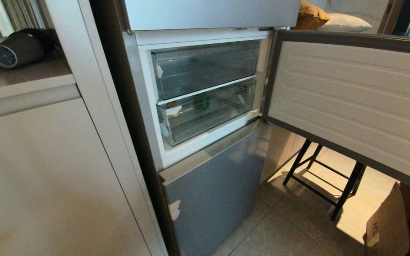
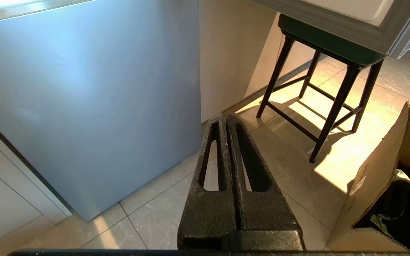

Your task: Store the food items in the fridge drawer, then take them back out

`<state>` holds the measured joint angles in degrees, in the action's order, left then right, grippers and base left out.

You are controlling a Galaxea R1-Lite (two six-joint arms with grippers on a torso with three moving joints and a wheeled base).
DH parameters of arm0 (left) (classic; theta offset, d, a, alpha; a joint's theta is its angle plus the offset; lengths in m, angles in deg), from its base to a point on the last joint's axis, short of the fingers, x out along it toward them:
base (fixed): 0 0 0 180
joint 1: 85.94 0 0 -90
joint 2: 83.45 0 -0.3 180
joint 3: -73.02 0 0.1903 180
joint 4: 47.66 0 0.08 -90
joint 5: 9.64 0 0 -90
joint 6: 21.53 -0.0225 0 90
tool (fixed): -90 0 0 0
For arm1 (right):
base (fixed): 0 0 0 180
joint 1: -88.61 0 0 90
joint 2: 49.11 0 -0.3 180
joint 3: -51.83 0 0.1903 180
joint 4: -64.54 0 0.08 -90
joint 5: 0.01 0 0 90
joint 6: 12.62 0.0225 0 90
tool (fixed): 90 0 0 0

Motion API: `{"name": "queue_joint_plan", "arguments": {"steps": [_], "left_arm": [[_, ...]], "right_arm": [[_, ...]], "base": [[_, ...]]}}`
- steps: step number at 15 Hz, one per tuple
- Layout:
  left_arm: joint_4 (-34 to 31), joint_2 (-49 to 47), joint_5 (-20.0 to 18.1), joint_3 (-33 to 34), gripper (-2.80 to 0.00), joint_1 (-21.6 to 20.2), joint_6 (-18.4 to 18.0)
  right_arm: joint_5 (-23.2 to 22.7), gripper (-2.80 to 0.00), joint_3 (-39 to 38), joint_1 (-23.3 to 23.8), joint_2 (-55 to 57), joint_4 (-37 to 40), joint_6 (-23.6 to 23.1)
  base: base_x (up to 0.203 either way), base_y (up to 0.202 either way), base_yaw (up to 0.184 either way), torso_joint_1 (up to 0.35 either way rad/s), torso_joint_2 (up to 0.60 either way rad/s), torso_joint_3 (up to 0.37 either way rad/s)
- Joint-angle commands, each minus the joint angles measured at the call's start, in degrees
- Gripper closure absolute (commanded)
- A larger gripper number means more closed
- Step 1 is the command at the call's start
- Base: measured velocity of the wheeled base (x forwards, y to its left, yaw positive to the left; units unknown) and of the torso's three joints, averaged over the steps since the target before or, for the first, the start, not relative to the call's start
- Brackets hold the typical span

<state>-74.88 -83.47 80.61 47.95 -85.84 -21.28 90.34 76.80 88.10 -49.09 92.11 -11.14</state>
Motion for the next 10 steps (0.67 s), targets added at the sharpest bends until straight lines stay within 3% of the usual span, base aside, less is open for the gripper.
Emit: {"name": "queue_joint_plan", "arguments": {"steps": [1,10], "left_arm": [[0.0,0.0,0.0,0.0,0.0,0.0,0.0],[0.0,0.0,0.0,0.0,0.0,0.0,0.0]], "right_arm": [[0.0,0.0,0.0,0.0,0.1,0.0,0.0],[0.0,0.0,0.0,0.0,0.0,0.0,0.0]], "base": [[0.0,0.0,0.0,0.0,0.0,0.0],[0.0,0.0,0.0,0.0,0.0,0.0]]}}
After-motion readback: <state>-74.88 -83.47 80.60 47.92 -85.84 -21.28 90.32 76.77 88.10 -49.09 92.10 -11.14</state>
